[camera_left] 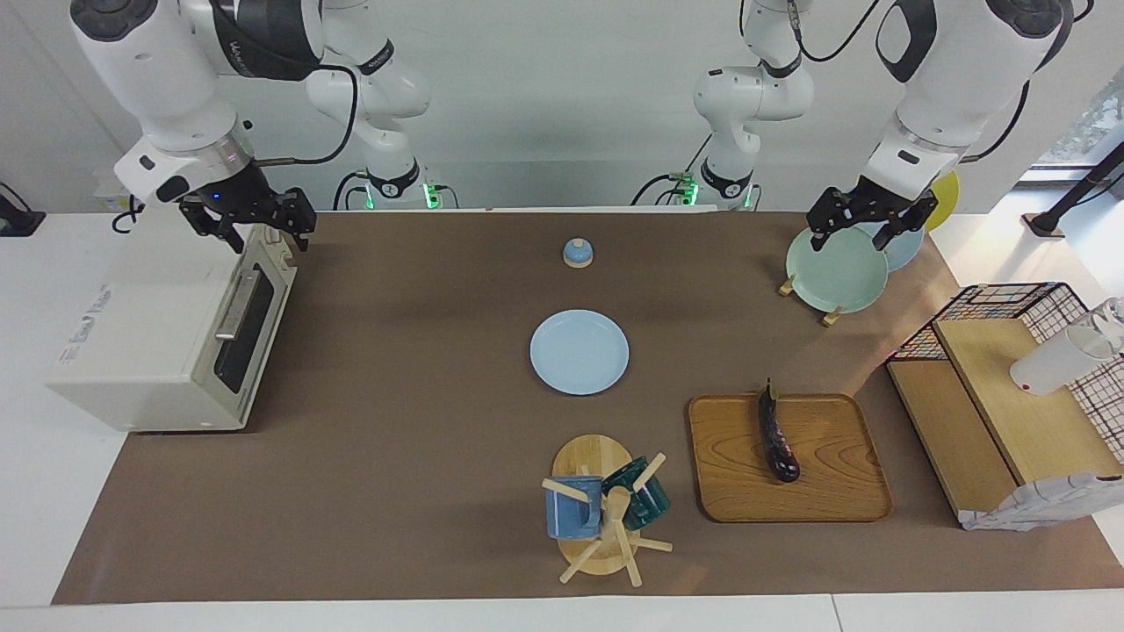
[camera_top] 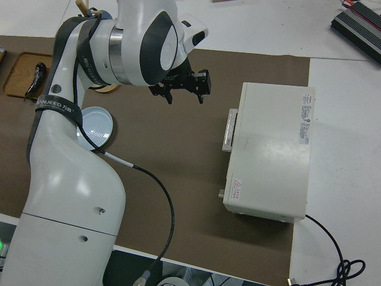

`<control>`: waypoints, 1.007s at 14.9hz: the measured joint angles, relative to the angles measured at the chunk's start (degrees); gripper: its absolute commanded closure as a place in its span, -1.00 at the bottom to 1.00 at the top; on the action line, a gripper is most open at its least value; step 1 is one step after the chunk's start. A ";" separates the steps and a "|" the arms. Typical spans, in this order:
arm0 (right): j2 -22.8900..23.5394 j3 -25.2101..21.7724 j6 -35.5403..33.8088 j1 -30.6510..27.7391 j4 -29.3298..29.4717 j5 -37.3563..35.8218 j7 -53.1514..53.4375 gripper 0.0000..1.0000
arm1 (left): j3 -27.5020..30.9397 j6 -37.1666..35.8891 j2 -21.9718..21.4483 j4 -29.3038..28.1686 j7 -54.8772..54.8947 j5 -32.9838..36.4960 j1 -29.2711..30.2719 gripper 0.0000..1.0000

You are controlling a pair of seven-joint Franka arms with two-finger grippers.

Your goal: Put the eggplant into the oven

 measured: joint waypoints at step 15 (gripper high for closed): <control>-0.10 -0.64 15.06 -4.94 -17.07 -10.42 7.17 1.00 | -0.05 6.06 3.07 -0.11 0.00 -1.27 -0.04 -1.00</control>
